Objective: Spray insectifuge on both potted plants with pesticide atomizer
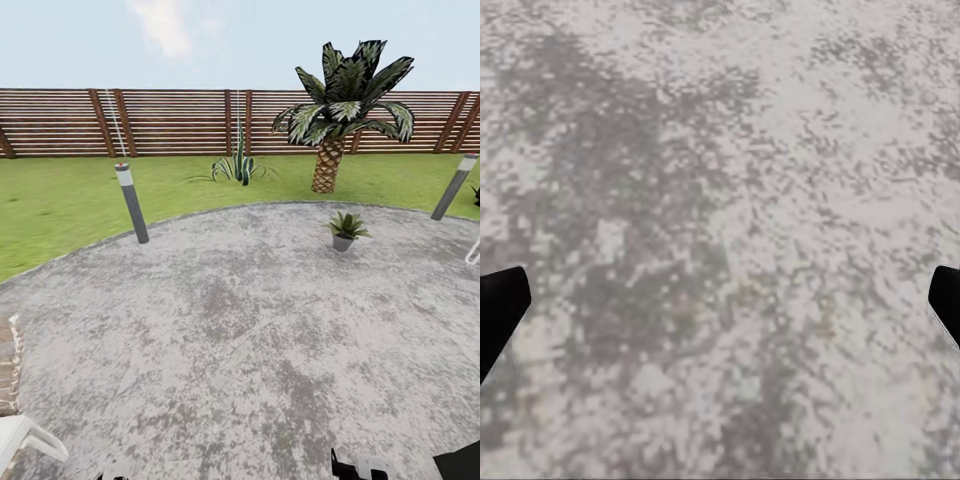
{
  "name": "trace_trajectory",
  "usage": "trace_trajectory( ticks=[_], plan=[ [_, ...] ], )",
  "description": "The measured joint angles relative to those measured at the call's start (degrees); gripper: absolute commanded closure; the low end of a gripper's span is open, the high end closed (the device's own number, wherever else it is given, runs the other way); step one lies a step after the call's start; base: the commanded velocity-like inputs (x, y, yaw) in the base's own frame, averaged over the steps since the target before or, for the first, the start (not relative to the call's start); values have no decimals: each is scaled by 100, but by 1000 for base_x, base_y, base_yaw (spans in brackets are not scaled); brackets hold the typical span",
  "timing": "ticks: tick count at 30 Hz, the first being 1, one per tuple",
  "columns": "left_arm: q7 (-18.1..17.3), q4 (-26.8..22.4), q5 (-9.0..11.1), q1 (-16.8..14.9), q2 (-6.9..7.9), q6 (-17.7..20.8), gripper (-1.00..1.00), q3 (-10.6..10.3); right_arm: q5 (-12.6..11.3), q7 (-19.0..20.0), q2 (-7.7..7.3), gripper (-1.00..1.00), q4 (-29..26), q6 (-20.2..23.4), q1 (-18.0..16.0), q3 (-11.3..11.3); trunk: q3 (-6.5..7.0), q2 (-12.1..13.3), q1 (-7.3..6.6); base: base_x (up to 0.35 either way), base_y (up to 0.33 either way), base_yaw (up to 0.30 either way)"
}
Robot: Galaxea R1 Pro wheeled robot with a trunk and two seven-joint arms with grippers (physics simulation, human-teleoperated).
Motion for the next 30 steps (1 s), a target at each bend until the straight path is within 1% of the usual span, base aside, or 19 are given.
trace_trajectory(
  ticks=[17, 30],
  plan=[
    [0, 8, -8, 8, -26, 0, 100, -2, -2, 1, 0, -100, 2, 0, 0, 0, 0, 0, 0, 337, 0, 0],
    [0, 8, -8, 9, -19, 0, 100, 0, 1, 0, 0, -100, 3, 3, 0, 0, 0, 0, 0, 337, 0, 0]
  ],
)
